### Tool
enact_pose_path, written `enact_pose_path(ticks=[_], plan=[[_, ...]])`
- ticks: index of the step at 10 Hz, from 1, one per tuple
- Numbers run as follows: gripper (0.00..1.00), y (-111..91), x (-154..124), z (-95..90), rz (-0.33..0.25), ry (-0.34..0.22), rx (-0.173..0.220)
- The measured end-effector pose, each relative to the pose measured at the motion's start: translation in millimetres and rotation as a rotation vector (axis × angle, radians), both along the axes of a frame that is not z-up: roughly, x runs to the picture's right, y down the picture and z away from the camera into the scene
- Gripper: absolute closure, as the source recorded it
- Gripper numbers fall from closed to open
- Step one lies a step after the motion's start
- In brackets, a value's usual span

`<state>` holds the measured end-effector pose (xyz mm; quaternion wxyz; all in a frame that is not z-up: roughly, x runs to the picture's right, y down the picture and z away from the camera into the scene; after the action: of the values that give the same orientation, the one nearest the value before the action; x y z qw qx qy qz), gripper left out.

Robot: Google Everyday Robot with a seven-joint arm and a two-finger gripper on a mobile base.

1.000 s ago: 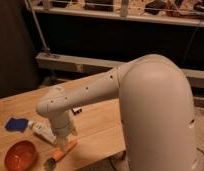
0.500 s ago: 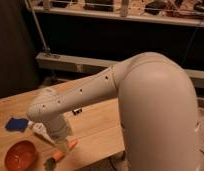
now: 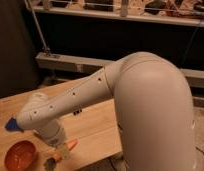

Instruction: Drag the pepper across the table

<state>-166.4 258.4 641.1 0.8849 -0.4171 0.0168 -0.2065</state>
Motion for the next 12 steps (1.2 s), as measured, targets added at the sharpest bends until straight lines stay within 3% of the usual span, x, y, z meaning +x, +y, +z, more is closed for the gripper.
enact_pose_path(ticks=[2,3,6,8,12], plan=[[0.35,1,-1,0.4,-0.007,-0.01,-0.001],[0.35,1,-8,1.8,-0.009,-0.047,0.005],[0.35,4,-47,9.4,-0.027,-0.289,0.047],[0.35,12,-52,13.0,-0.055,-0.368,0.04],[0.35,34,-42,21.5,-0.118,-0.399,-0.026]])
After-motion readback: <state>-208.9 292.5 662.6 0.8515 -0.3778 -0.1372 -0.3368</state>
